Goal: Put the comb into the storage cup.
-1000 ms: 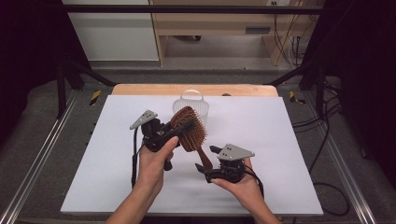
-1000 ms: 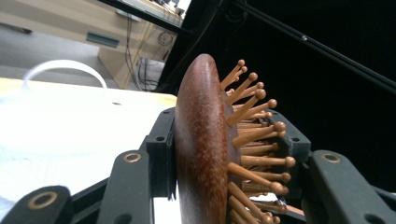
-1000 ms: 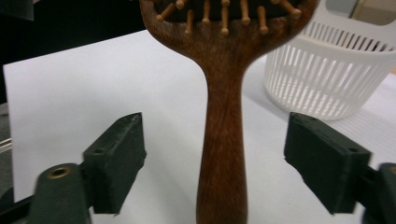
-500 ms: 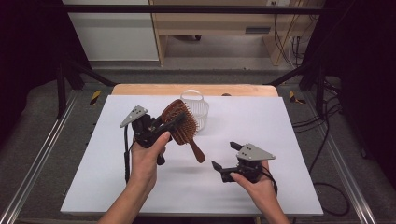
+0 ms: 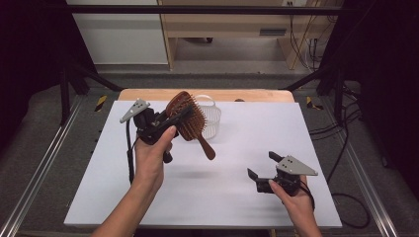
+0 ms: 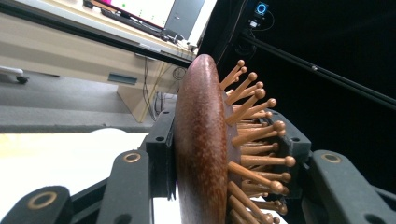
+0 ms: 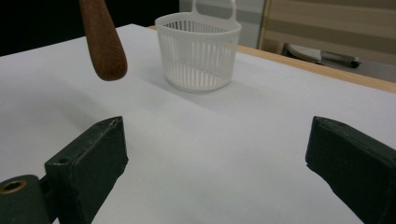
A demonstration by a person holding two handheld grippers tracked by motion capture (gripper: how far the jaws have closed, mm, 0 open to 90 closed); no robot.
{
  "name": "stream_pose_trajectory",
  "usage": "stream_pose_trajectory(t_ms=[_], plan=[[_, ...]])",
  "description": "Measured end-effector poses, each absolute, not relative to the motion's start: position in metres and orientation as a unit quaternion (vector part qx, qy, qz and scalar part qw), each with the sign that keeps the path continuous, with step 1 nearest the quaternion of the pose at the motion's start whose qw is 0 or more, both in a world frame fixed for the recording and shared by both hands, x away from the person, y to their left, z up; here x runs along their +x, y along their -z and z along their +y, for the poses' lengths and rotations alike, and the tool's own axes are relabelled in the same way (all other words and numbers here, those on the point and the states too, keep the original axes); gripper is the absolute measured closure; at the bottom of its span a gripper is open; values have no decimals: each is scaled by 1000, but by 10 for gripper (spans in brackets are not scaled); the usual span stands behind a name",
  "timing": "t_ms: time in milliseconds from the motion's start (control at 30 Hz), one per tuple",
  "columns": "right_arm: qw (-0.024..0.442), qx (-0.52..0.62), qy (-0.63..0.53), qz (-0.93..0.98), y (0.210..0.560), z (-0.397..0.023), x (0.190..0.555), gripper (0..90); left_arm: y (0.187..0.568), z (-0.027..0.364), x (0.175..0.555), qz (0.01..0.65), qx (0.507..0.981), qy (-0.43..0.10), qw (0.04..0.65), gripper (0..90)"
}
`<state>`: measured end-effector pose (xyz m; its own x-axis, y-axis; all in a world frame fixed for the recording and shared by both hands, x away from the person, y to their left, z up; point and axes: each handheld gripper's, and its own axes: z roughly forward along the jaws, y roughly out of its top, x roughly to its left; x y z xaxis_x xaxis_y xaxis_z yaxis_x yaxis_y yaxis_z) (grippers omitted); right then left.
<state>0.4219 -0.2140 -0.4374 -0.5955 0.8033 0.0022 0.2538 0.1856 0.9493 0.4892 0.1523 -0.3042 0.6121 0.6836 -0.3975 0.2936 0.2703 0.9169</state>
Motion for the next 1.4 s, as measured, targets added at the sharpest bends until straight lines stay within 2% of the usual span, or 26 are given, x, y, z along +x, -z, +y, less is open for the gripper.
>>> stream_pose_trajectory(t_ms=[133, 600, 1000, 1400], plan=[[267, 377, -524, 716, 440, -218, 426, 58, 294, 150, 498, 414, 580, -153, 684, 517], [242, 407, -537, 698, 439, -226, 431, 74, 267, 133, 530, 390, 568, -201, 697, 516], [240, 409, -543, 693, 439, -227, 431, 105, 269, 124, 548, 397, 565, -215, 691, 516], [239, 404, -542, 697, 440, -226, 431, 80, 272, 129, 560, 405, 559, -228, 687, 515]])
